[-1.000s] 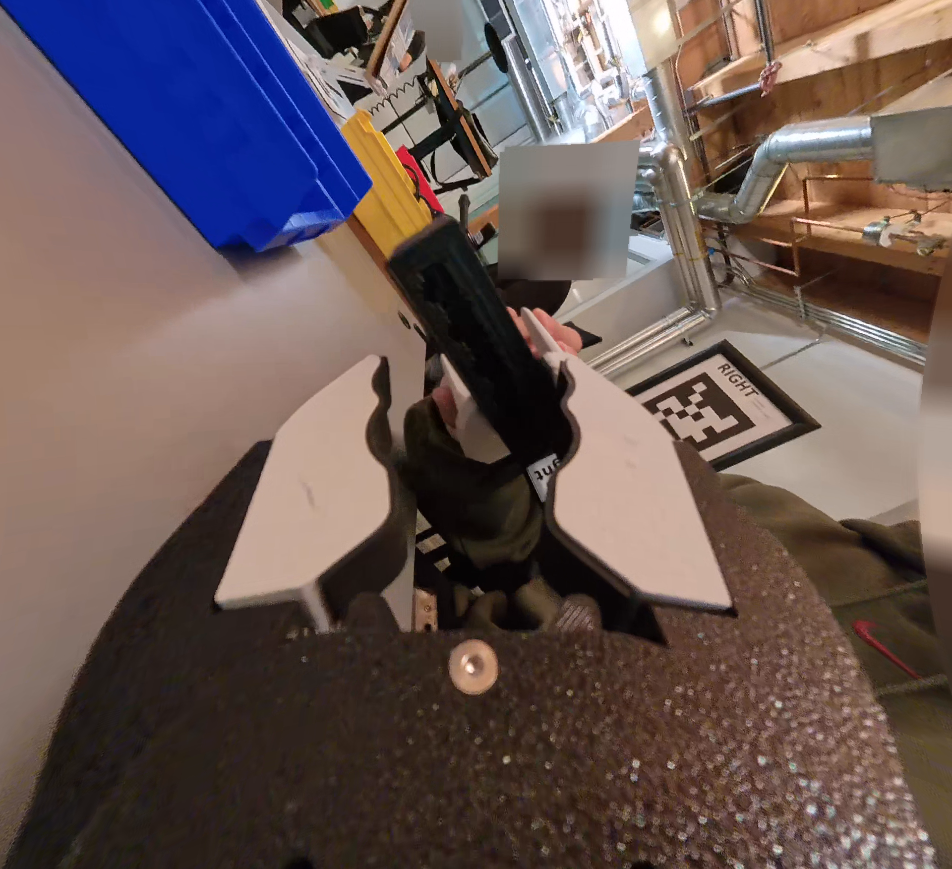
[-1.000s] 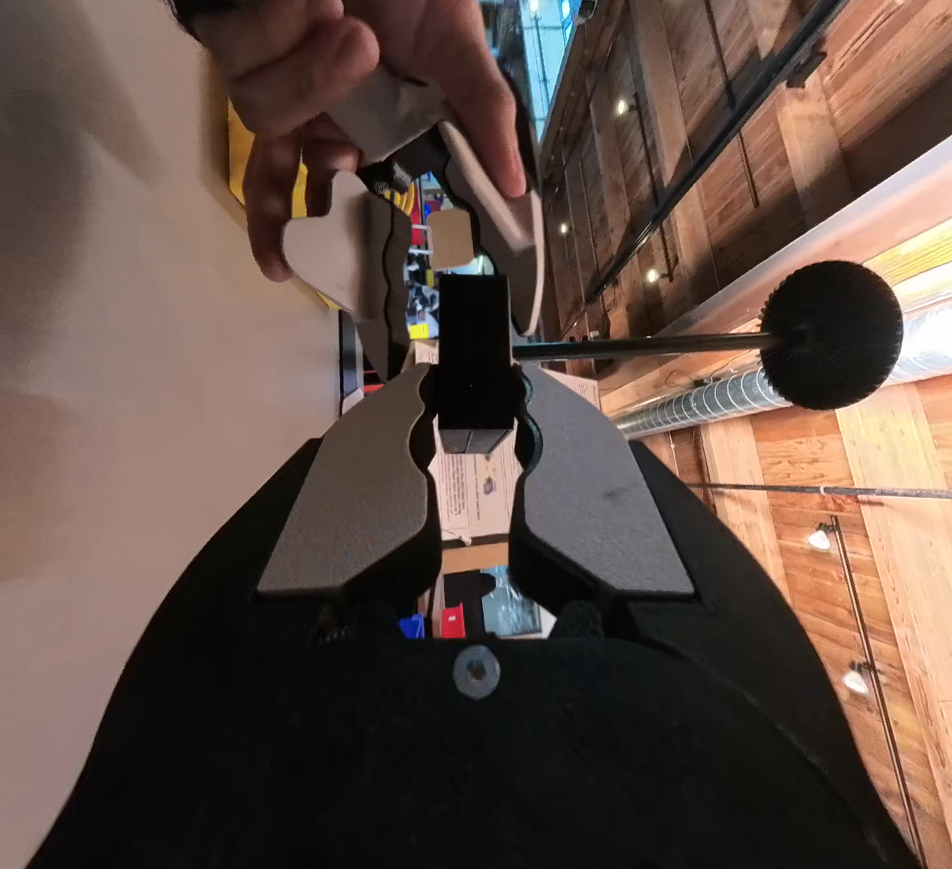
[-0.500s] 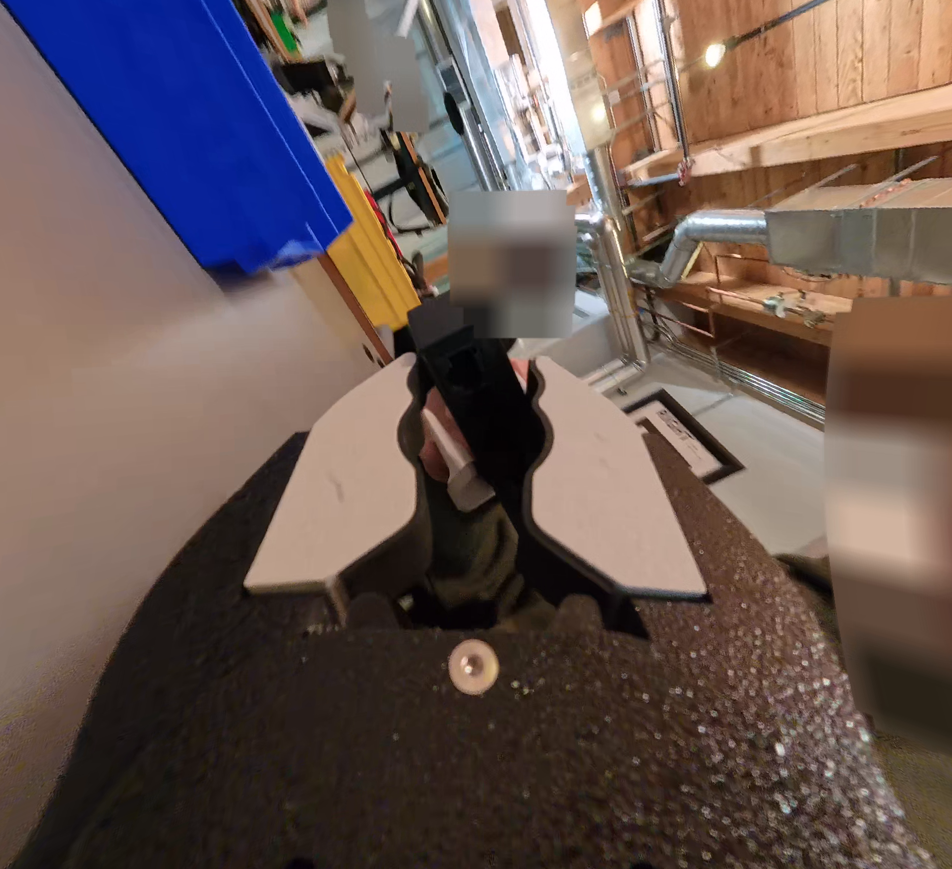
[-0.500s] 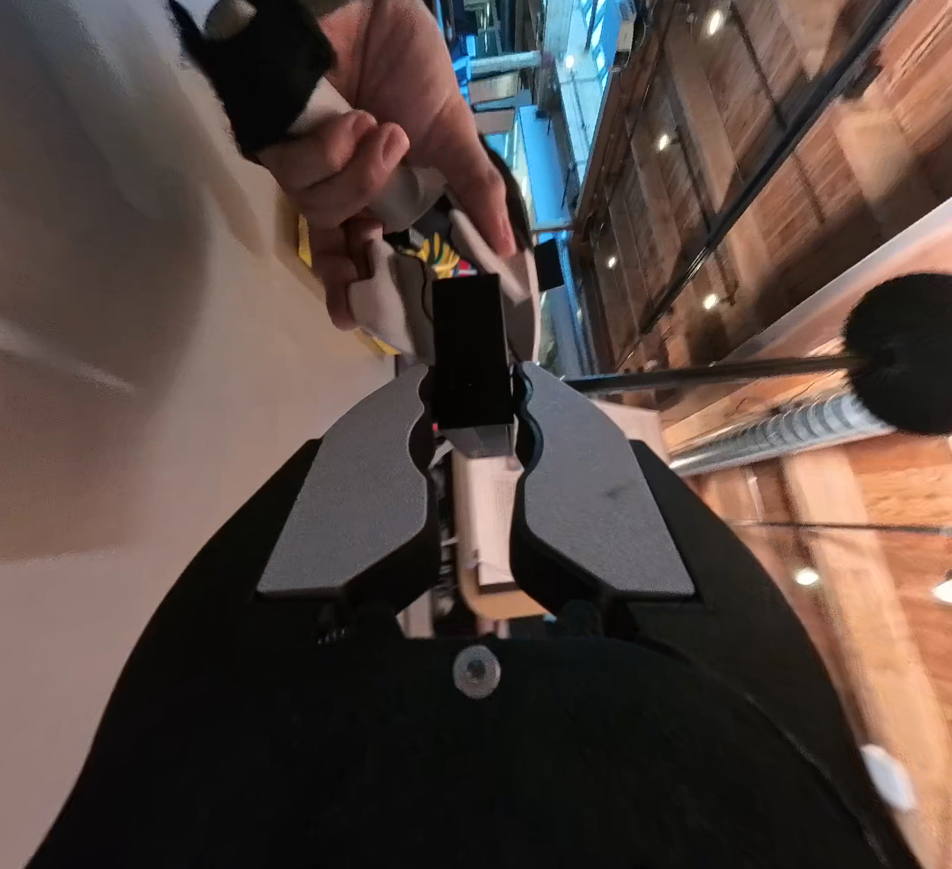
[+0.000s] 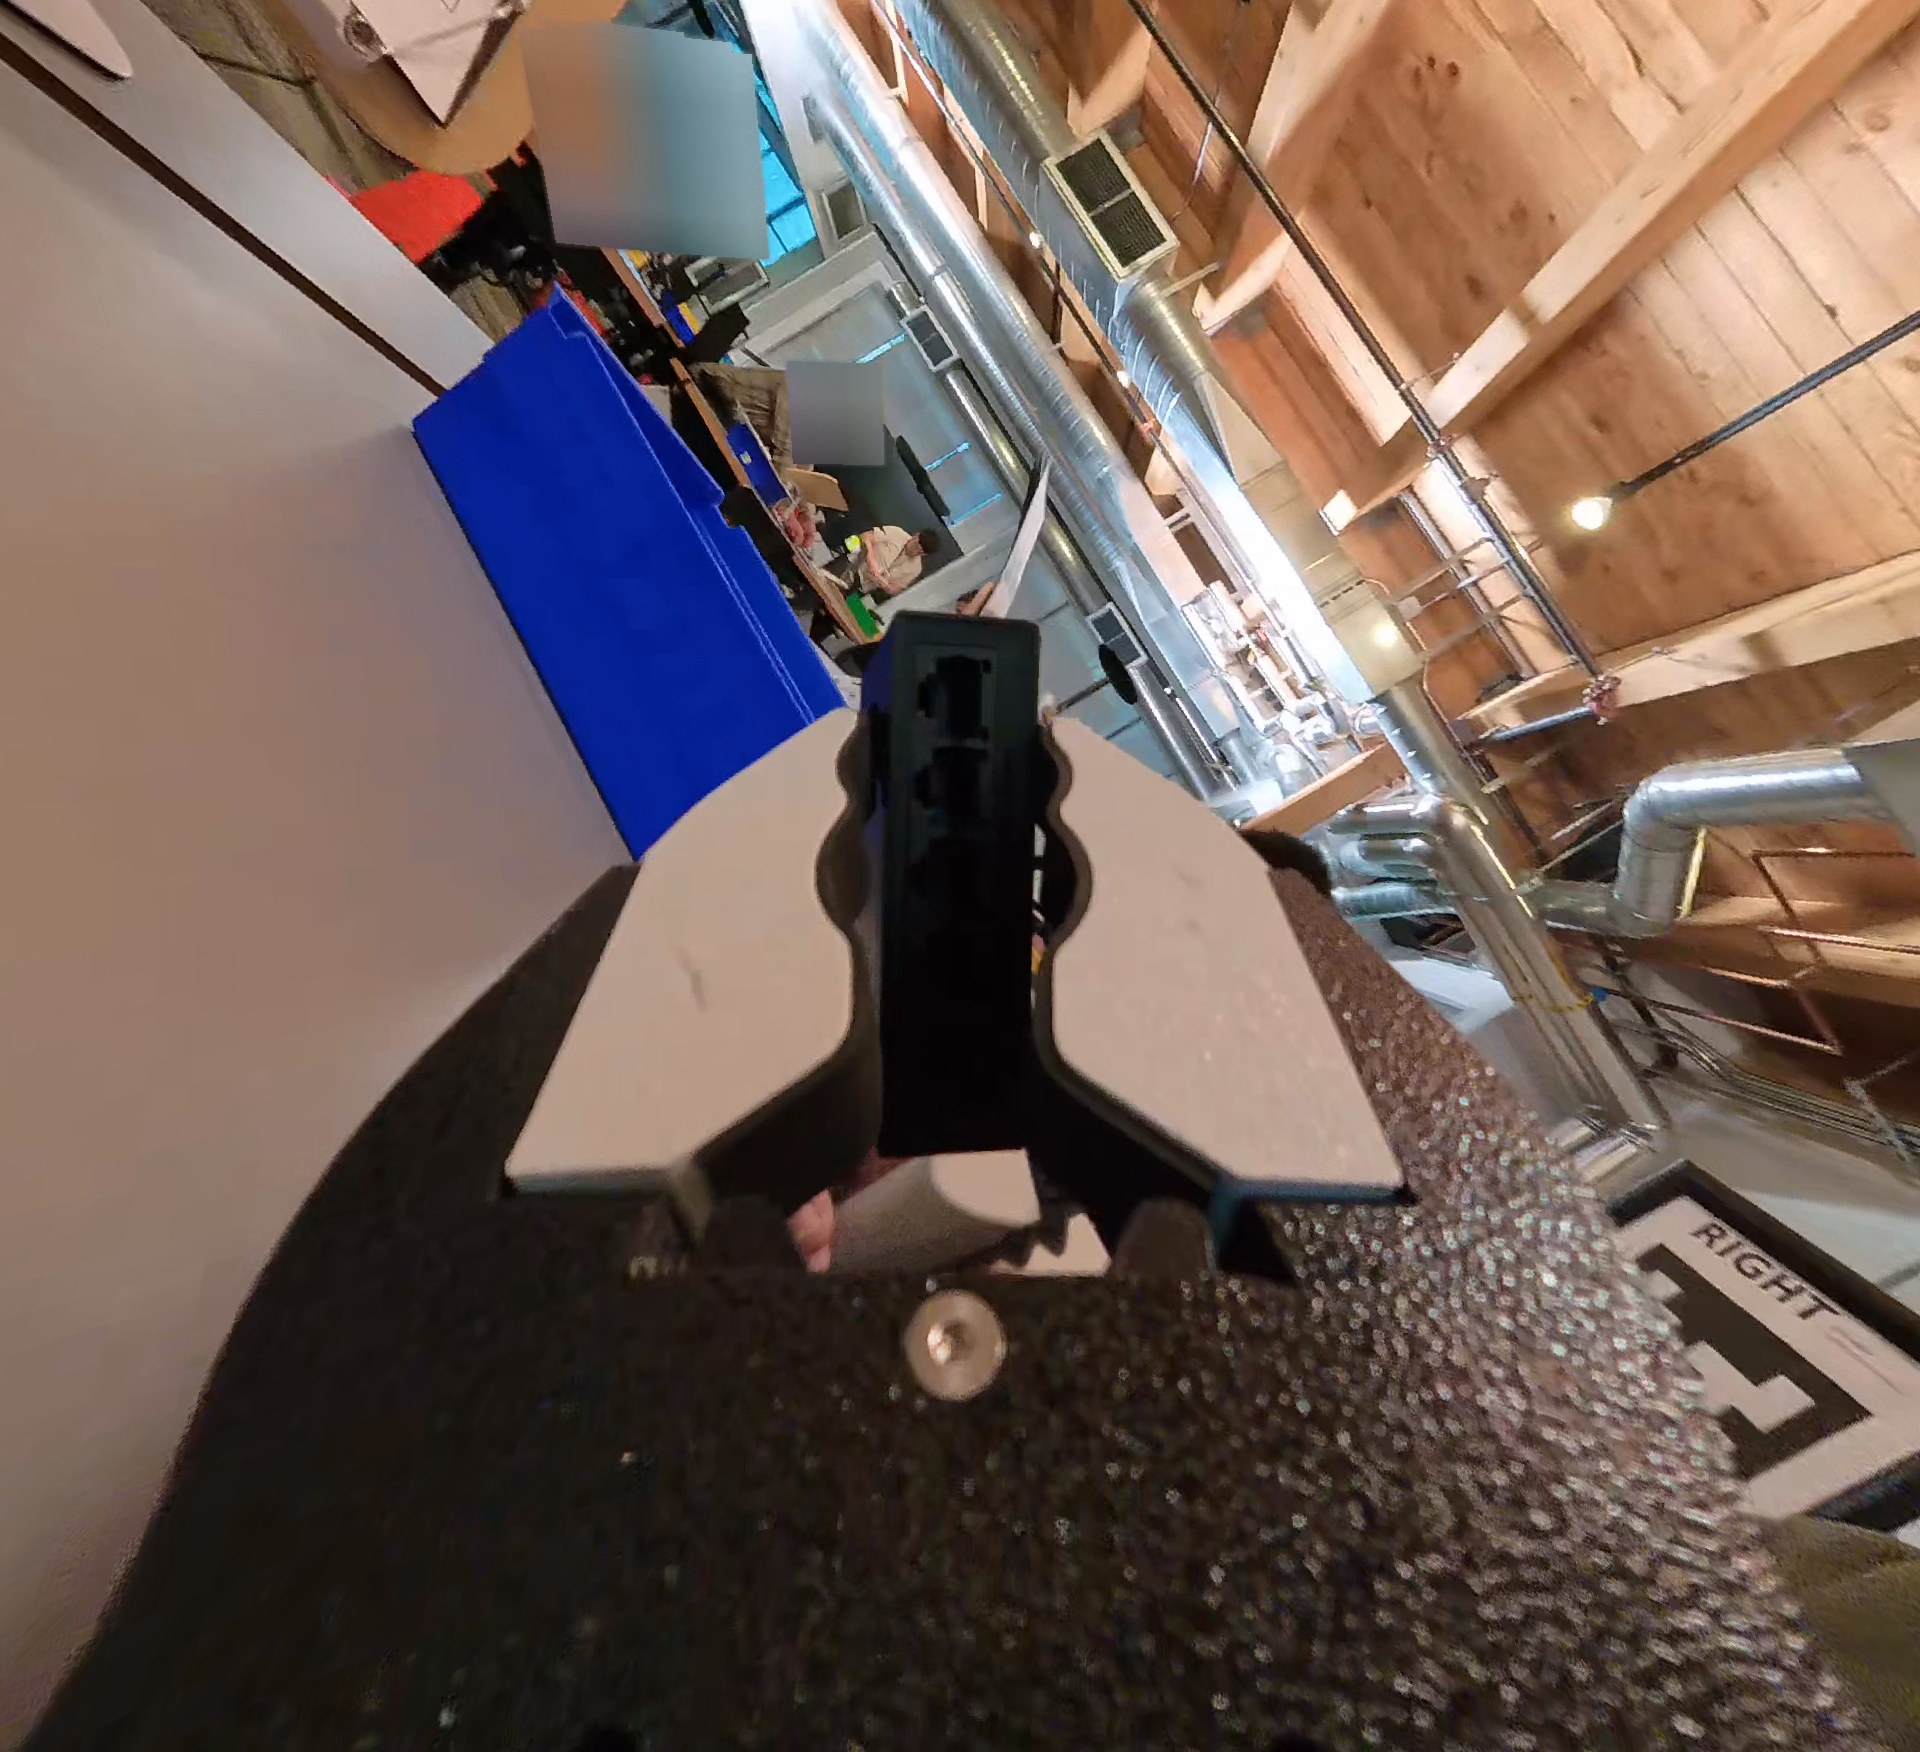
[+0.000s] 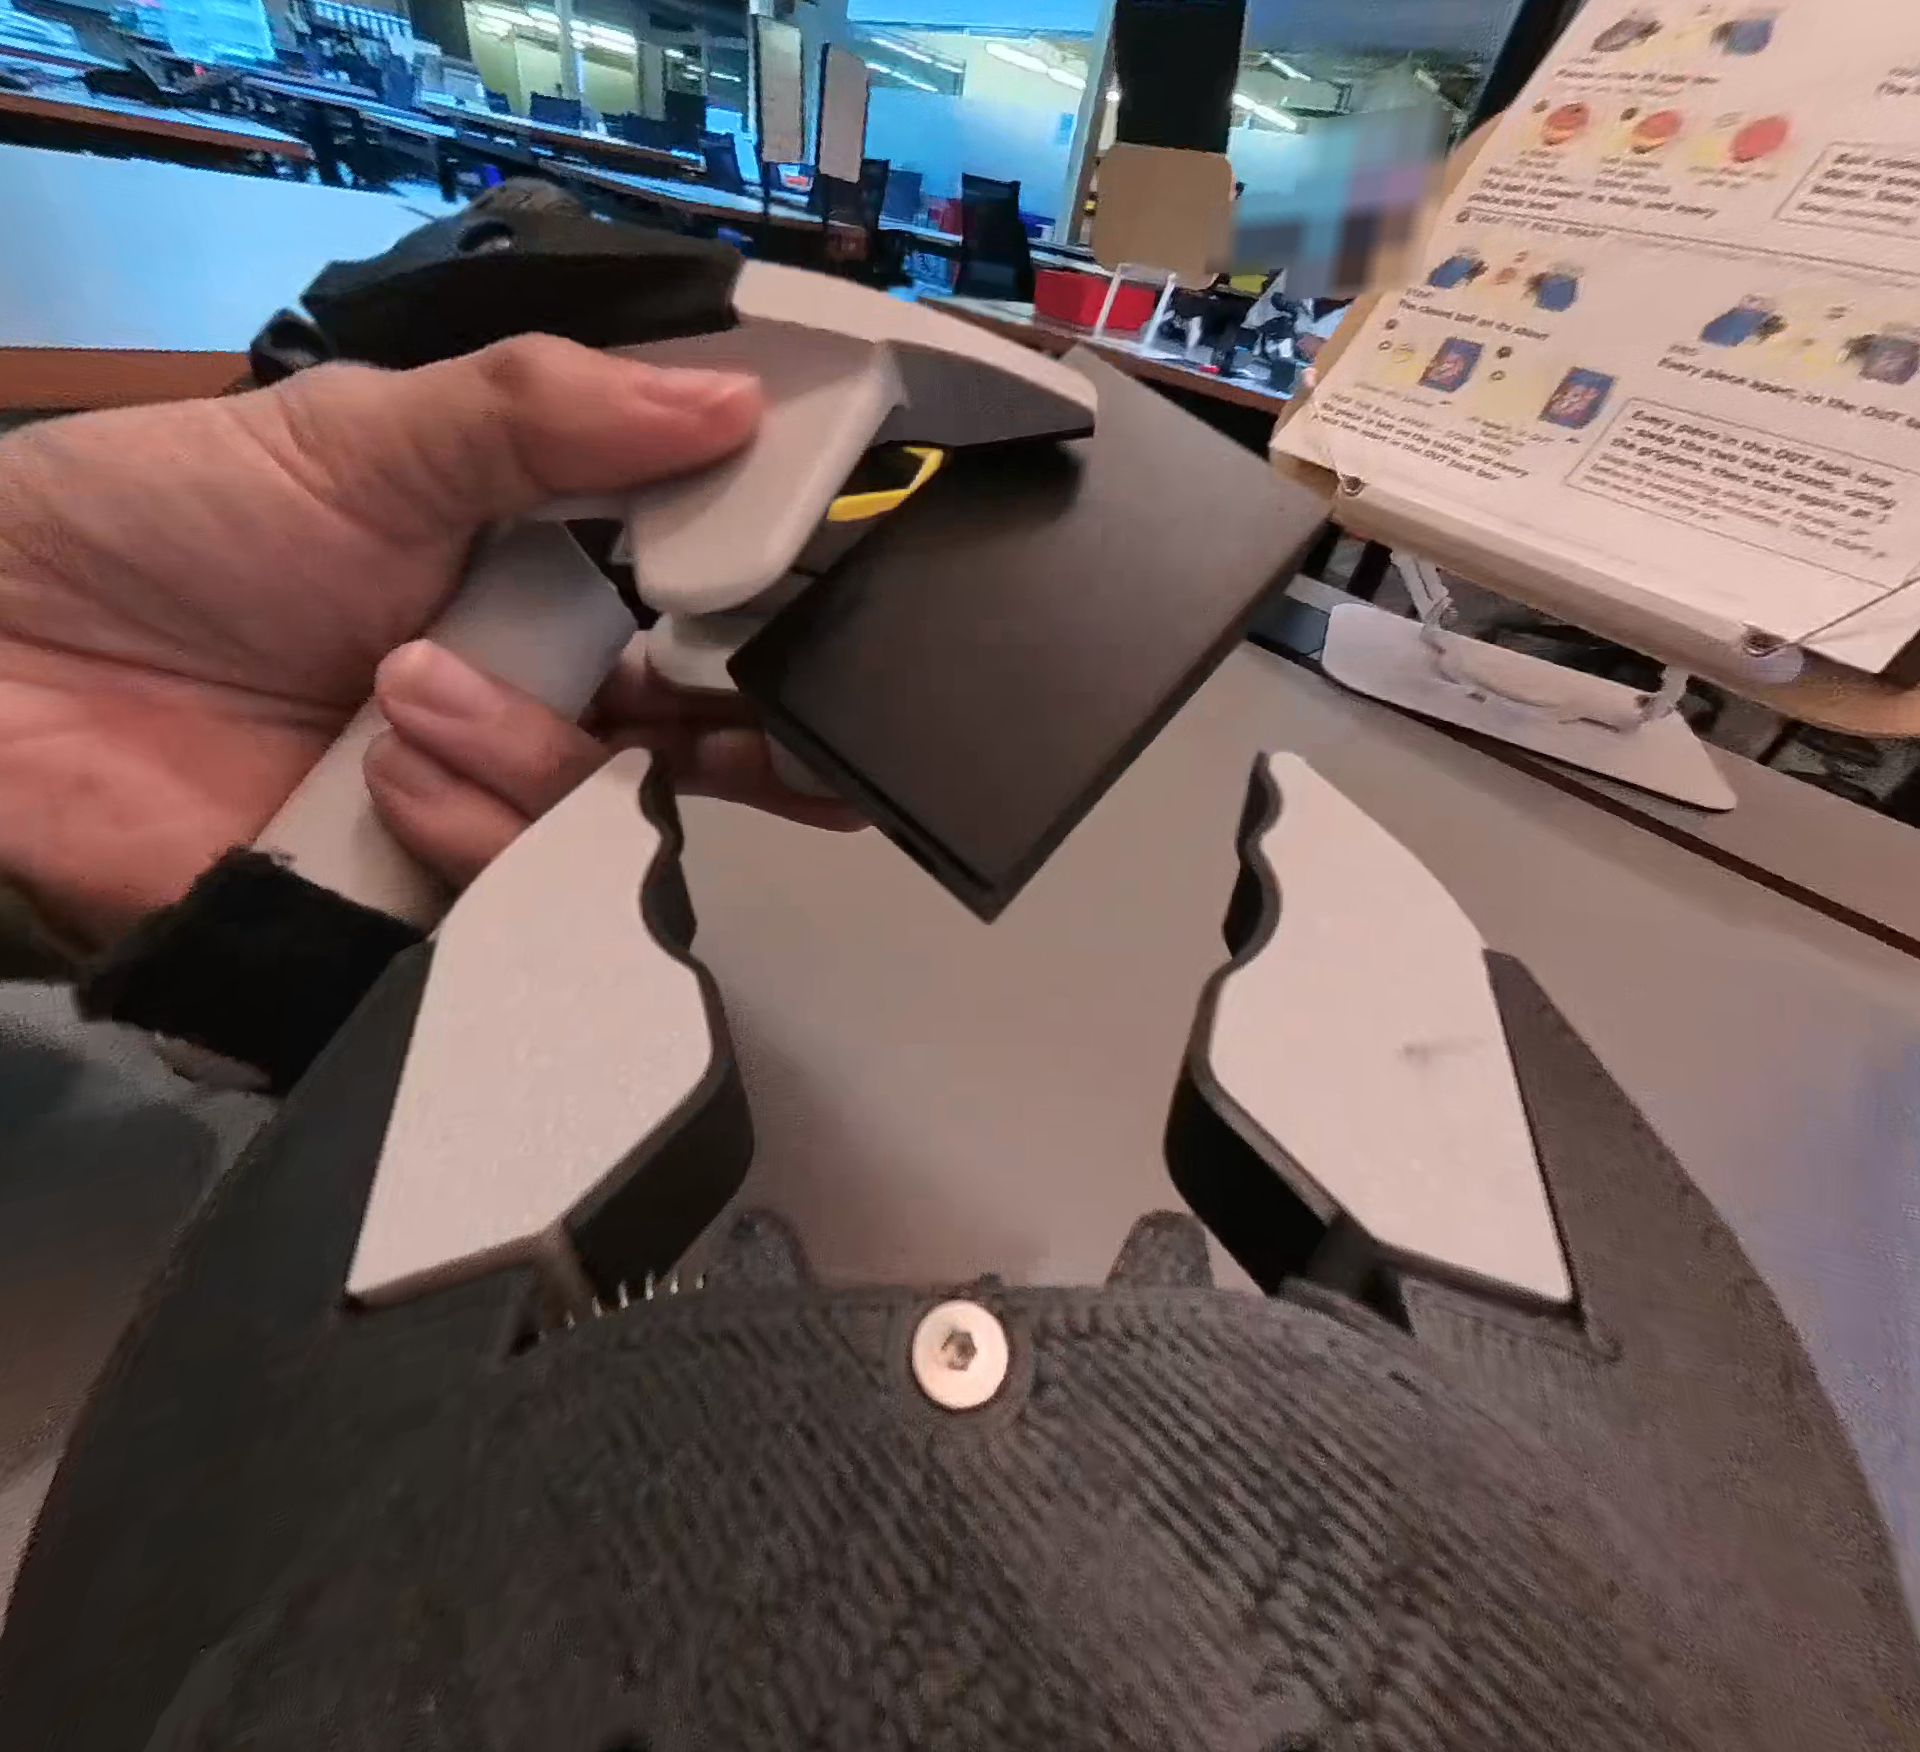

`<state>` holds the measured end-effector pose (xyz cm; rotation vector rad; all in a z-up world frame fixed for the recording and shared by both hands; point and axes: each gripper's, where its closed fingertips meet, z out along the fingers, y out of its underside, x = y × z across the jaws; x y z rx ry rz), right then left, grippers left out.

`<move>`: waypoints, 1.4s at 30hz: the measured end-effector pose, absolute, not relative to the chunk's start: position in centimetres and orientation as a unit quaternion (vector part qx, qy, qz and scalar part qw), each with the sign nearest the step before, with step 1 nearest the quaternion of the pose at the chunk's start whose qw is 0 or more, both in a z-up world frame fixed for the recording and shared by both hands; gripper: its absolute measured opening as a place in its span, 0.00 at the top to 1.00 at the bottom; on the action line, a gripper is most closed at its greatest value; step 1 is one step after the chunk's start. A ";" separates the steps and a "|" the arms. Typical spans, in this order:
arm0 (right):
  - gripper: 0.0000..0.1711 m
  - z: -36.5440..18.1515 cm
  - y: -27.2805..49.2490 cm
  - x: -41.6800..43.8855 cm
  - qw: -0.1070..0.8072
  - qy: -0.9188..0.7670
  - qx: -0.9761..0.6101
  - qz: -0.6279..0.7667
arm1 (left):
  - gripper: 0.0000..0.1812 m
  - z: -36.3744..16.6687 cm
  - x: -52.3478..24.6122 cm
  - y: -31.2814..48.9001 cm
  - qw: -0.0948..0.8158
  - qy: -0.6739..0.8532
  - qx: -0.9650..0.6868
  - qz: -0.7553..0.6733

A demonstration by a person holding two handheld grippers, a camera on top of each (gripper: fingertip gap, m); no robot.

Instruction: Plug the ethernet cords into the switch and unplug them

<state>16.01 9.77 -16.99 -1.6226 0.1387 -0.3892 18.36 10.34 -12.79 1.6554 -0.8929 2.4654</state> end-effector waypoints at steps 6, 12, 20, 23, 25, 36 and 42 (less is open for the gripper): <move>0.47 -16.1 9.1 16.6 0.666 0.078 -0.704 -0.235 | 0.85 -12.8 18.2 9.5 0.014 -0.287 0.534 0.795; 0.56 -16.0 9.1 16.1 0.672 0.051 -0.705 -0.220 | 0.85 -12.6 18.2 9.4 0.008 -0.253 0.529 0.810; 0.62 -15.8 8.4 17.1 0.653 0.054 -0.726 -0.209 | 0.86 -12.3 18.2 10.8 0.011 -0.238 0.526 0.816; 0.57 -16.3 8.7 17.2 0.641 0.060 -0.736 -0.212 | 0.85 -13.1 18.3 10.1 0.025 -0.252 0.535 0.806; 0.57 -16.1 8.8 17.1 0.644 0.059 -0.733 -0.210 | 0.86 -13.3 18.3 9.2 0.040 -0.257 0.531 0.807; 0.60 -17.0 8.3 17.7 0.621 0.061 -0.755 -0.202 | 0.85 -14.4 18.8 9.0 0.057 -0.253 0.540 0.800; 0.60 -17.3 8.2 18.0 0.620 0.065 -0.758 -0.192 | 0.85 -14.8 18.9 8.9 0.088 -0.271 0.536 0.795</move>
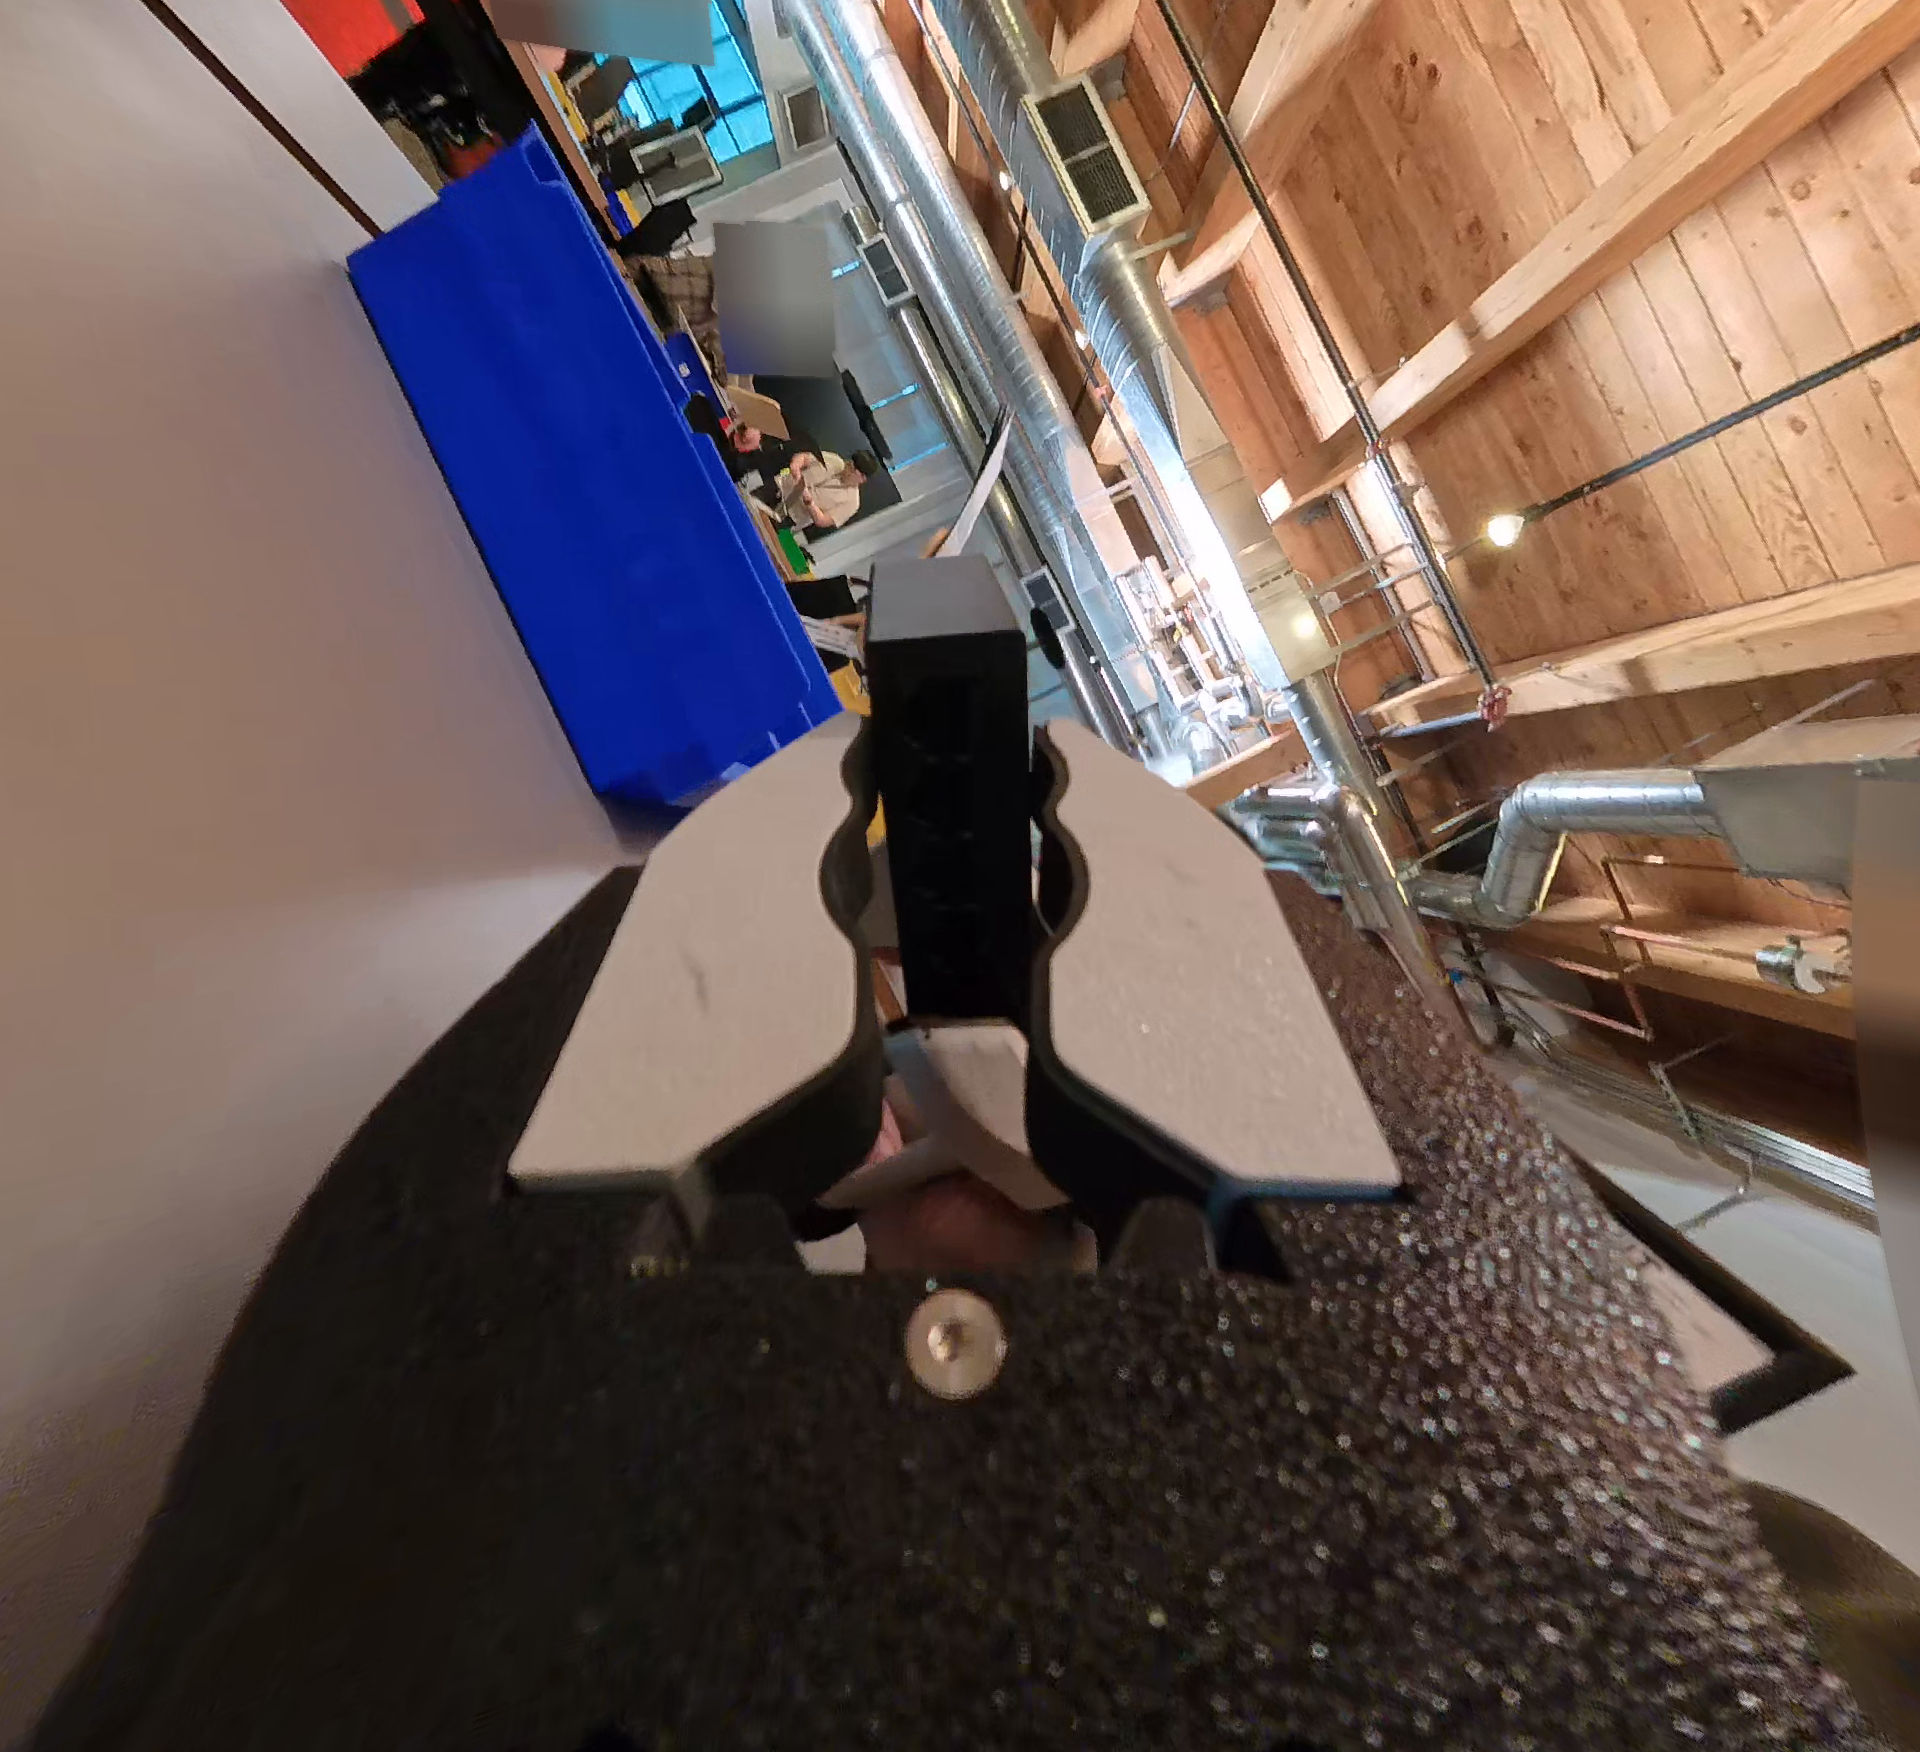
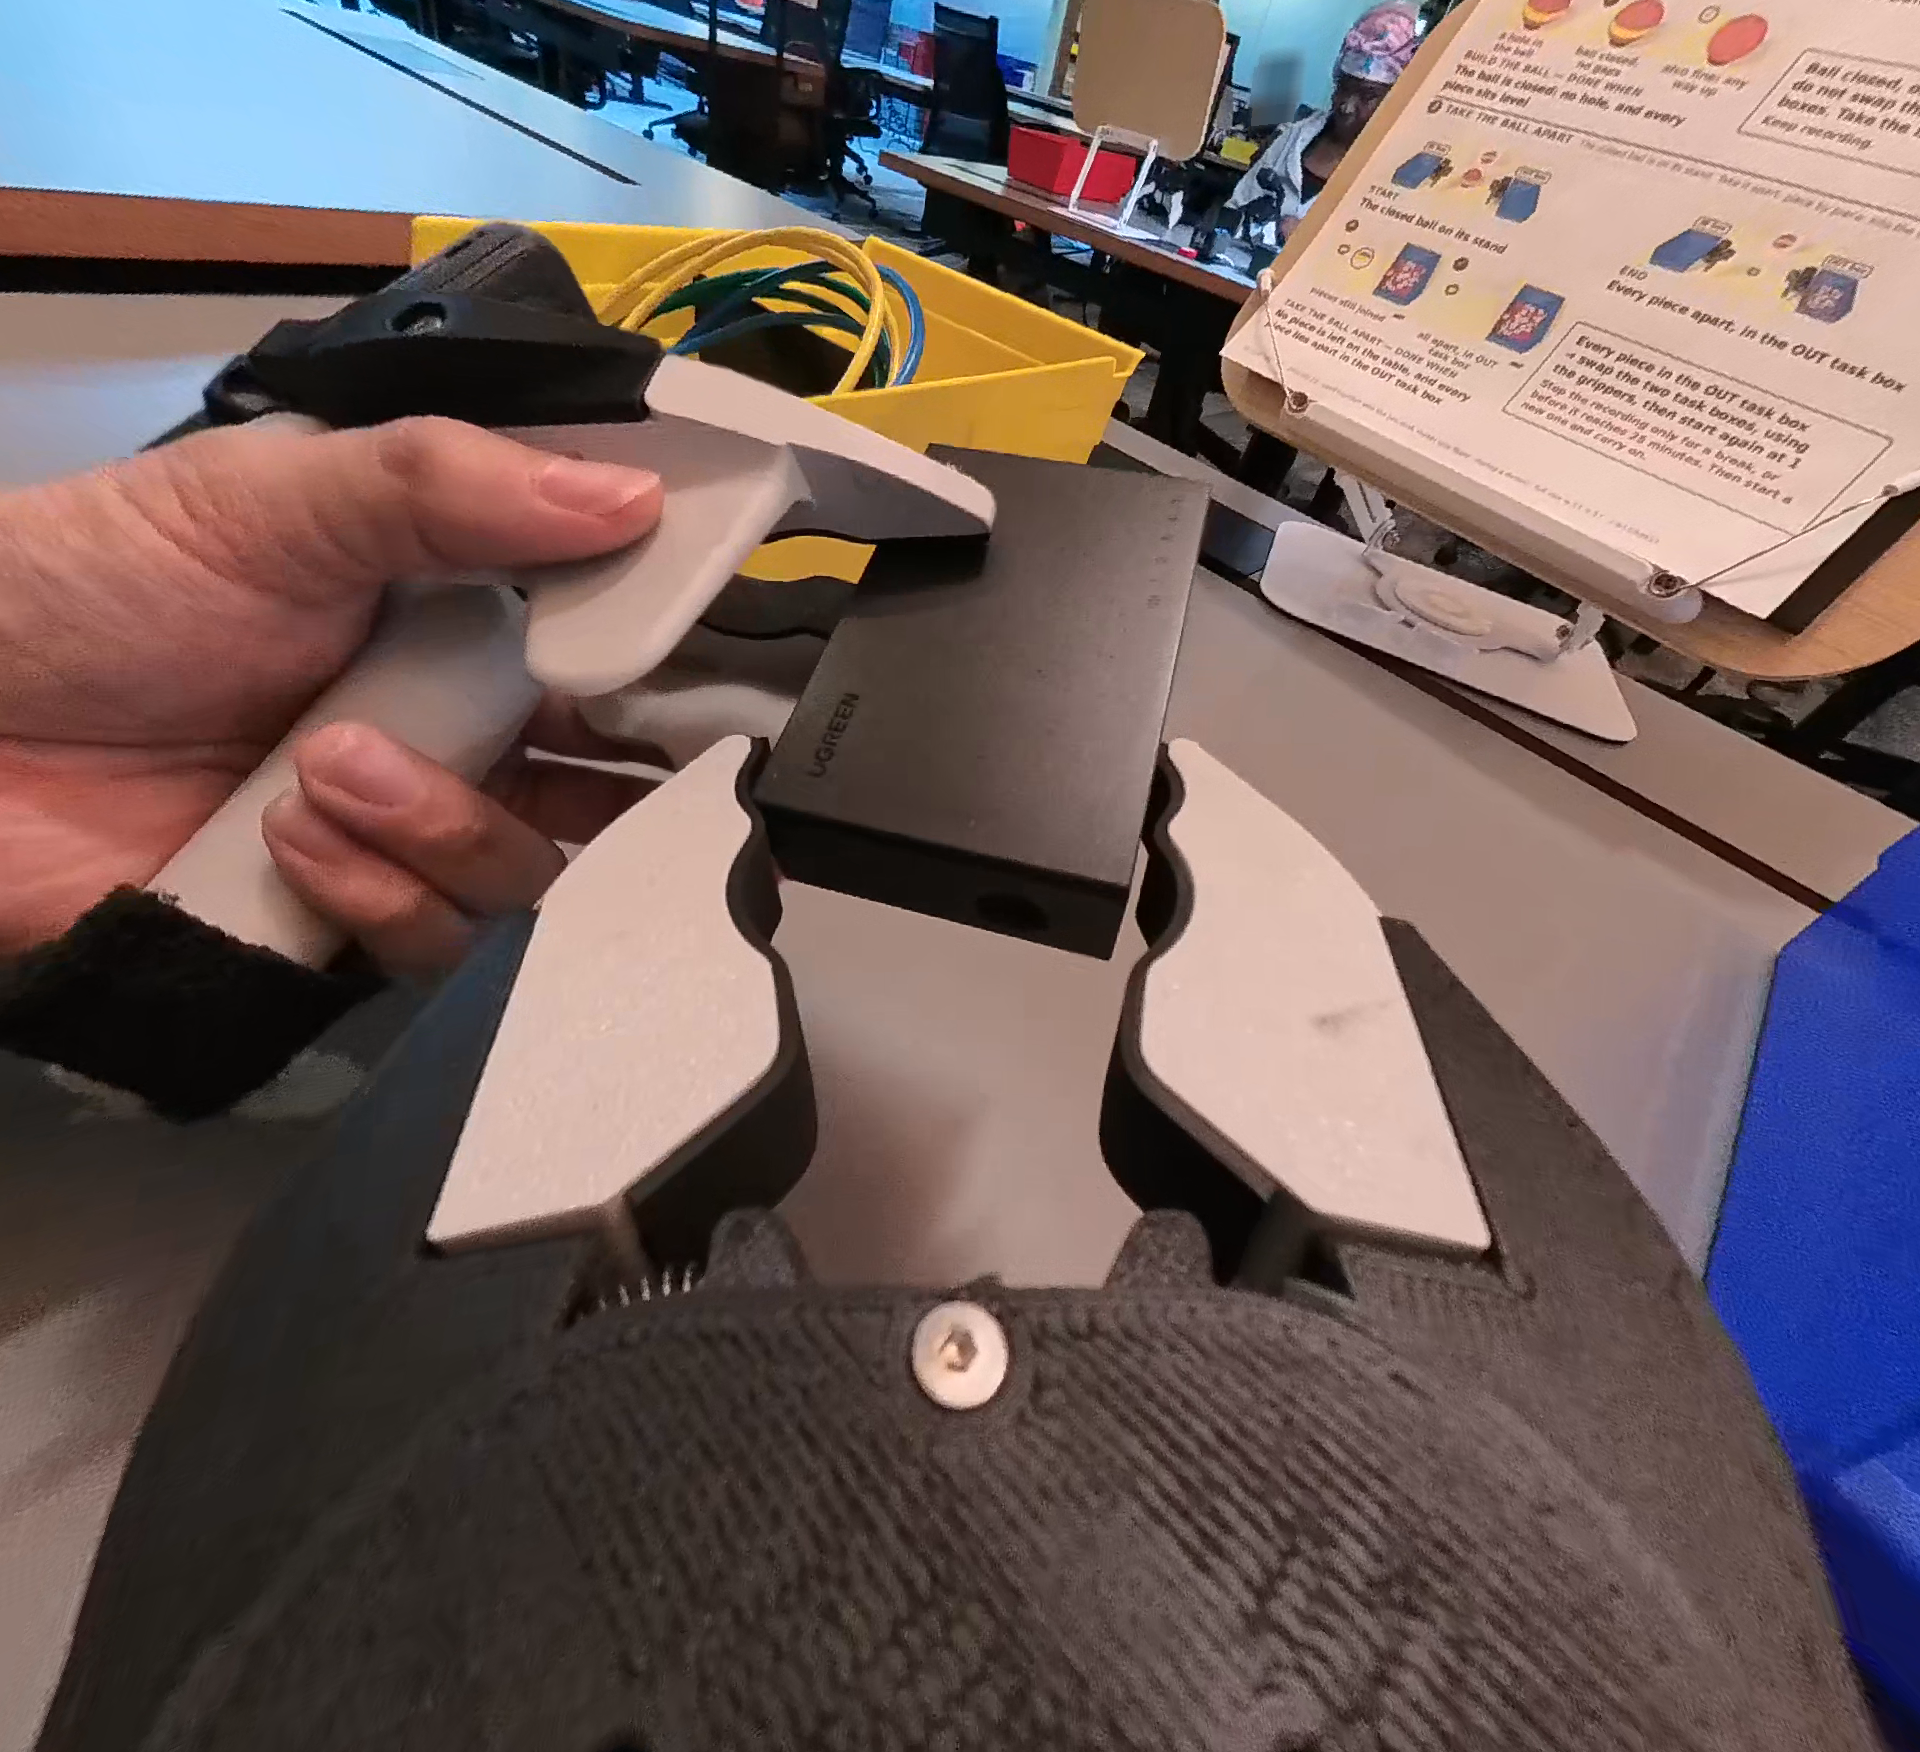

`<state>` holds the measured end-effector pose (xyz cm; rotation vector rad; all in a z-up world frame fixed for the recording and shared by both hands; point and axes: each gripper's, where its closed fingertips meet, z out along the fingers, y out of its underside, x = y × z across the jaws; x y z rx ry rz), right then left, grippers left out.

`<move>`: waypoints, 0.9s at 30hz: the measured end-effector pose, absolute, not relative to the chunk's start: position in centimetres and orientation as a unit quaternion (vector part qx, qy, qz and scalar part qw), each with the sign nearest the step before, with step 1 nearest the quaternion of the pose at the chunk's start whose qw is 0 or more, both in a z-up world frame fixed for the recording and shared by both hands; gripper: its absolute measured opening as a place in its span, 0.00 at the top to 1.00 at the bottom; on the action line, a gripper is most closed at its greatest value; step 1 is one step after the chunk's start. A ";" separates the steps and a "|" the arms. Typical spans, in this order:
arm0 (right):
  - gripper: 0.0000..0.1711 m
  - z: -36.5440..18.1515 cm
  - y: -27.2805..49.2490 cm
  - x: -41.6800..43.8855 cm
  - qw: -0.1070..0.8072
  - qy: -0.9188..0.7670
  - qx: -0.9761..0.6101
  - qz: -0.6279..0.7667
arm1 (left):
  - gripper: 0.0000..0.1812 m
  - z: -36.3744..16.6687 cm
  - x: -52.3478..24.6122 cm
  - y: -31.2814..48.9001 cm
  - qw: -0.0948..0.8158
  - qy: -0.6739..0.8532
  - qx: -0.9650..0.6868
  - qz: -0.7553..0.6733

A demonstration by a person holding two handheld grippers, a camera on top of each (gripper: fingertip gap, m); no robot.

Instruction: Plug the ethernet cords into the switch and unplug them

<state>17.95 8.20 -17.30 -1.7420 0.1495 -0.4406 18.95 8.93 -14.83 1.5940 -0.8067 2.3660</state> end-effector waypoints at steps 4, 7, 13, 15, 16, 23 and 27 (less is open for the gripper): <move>0.60 -17.1 7.8 18.5 0.630 0.065 -0.753 -0.179 | 0.74 -15.5 18.9 8.5 0.091 -0.349 0.545 0.757; 0.61 -17.0 7.6 18.4 0.660 0.070 -0.738 -0.120 | 0.65 -16.0 18.9 9.3 0.056 -0.402 0.571 0.714; 0.61 -17.8 7.8 18.1 0.692 0.072 -0.716 -0.047 | 0.68 -16.6 17.7 8.4 0.094 -0.465 0.573 0.668; 0.61 -17.7 7.9 18.0 0.700 0.068 -0.709 -0.051 | 0.73 -17.1 17.6 7.9 0.110 -0.469 0.574 0.662; 0.61 -17.7 8.0 17.7 0.703 0.057 -0.707 -0.050 | 0.78 -17.3 17.5 7.6 0.120 -0.468 0.572 0.663; 0.61 -17.3 7.9 17.8 0.714 0.047 -0.692 -0.092 | 0.84 -16.6 17.7 7.0 0.168 -0.400 0.554 0.710; 0.64 -17.1 7.6 18.2 0.715 0.055 -0.683 -0.142 | 0.85 -16.6 17.8 7.3 0.162 -0.390 0.566 0.708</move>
